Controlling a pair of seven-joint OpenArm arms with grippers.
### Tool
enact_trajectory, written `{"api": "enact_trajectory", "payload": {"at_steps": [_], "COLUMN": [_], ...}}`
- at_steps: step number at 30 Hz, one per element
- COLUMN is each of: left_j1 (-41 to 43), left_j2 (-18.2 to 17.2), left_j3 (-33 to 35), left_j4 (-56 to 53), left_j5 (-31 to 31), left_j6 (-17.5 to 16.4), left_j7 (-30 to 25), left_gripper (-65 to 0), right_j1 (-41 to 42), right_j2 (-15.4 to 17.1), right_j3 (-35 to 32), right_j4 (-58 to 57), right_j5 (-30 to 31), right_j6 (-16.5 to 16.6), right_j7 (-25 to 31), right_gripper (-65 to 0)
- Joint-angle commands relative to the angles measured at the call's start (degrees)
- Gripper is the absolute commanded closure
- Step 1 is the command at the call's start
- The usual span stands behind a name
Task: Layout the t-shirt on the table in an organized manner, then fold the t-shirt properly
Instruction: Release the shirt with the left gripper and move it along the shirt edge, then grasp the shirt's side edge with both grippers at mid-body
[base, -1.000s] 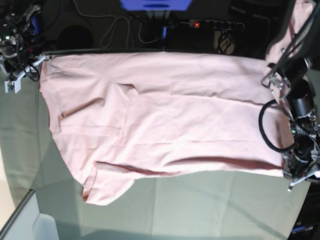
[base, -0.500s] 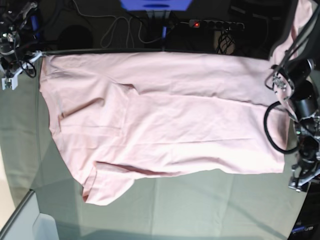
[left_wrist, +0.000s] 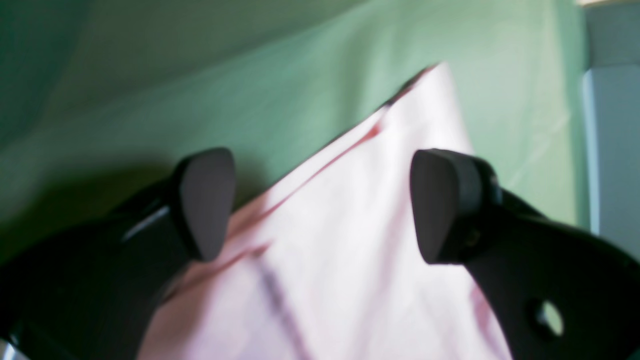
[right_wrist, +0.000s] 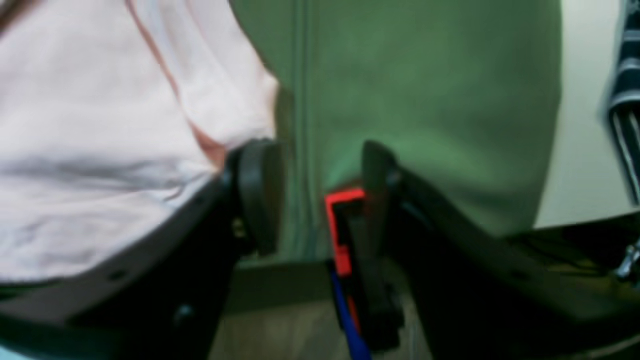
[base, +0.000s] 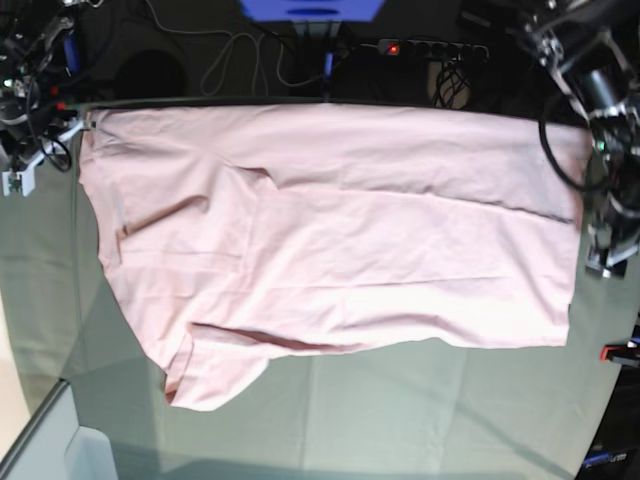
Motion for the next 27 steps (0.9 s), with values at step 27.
{"api": "enact_trajectory", "payload": {"at_steps": [27], "left_j1": [14.4], "left_j2": [-3.2], "left_j3": [-4.6], "left_j4": [8.3], "left_j5": [-6.0], "left_j6": [-0.3], "left_j7": [-1.0], "left_gripper": [-52.5], "right_j1": [8.0], "right_j2": [3.5], "right_j3": [-2.2], "right_j4": [-6.3], "right_j5": [0.5], "right_j6": [-0.2], "right_j7": [0.8], "right_gripper": [-37.0]}}
